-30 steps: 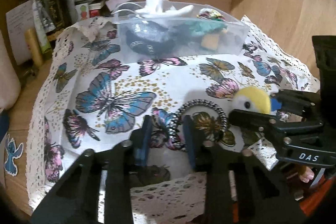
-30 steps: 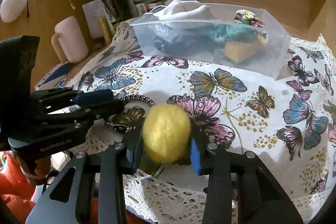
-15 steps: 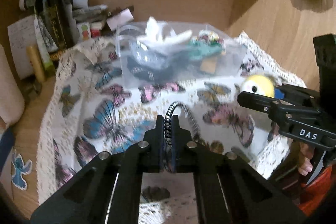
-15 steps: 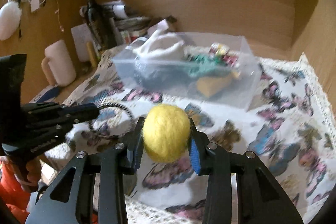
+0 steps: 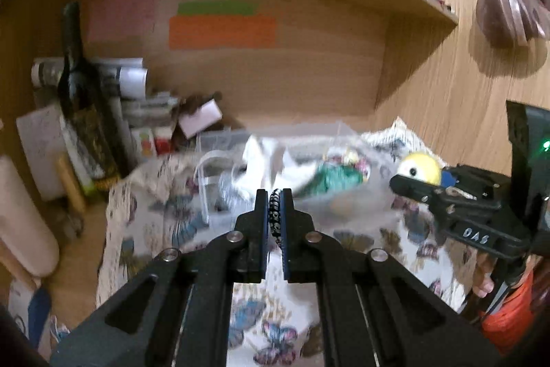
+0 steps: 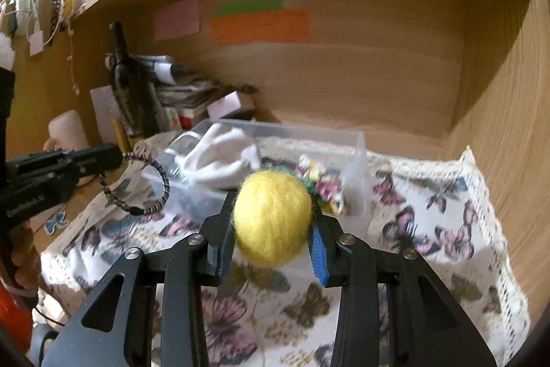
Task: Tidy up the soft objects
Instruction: 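Release the bracelet into the clear box with the left gripper while the right gripper drops the ball in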
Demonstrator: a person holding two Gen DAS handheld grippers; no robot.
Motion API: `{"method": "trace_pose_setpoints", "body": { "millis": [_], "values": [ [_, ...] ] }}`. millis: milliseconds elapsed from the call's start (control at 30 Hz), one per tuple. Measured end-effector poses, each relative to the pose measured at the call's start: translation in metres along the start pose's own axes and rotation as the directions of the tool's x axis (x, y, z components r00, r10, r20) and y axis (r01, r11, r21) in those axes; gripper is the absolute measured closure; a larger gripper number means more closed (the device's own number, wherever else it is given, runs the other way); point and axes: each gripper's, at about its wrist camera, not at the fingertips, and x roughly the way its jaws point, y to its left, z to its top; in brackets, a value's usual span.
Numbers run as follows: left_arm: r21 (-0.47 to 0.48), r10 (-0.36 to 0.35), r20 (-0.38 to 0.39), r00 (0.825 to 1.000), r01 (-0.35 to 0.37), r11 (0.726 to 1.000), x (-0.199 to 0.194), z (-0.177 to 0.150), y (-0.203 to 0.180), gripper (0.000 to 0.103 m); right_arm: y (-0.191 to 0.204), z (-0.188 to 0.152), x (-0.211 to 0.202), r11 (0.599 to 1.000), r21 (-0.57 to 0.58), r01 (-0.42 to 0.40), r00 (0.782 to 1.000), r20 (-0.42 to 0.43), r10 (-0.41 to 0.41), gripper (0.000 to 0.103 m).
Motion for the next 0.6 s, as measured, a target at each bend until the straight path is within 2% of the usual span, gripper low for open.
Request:
{"method": "trace_pose_setpoints", "body": {
  "millis": [133,333,467,600],
  "values": [
    [0.036,0.019,0.037,0.999,-0.021,0.999,0.009,0.024,-0.005,0.098,-0.004,0.016,0.006,1.0,-0.023,0.018,1.0,0.02,-0.017,0.069],
    [0.041,0.023,0.045,0.999,-0.025,0.999,0.035,0.047,-0.006,0.098,-0.005,0.04,0.02,0.997,-0.067,0.034,0.999,0.032,-0.032,0.069],
    [0.03,0.021,0.046,0.999,-0.022,0.999,0.053,0.052,-0.006,0.098,-0.005,0.046,0.04,0.997,-0.074,0.031,1.0,0.002,-0.031,0.069],
    [0.023,0.031,-0.004,0.999,-0.031,0.999,0.081,0.049,-0.003,0.098,-0.006,0.042,0.066,0.998,-0.062,-0.004,0.998,-0.061,0.001,0.069]
  ]
}}
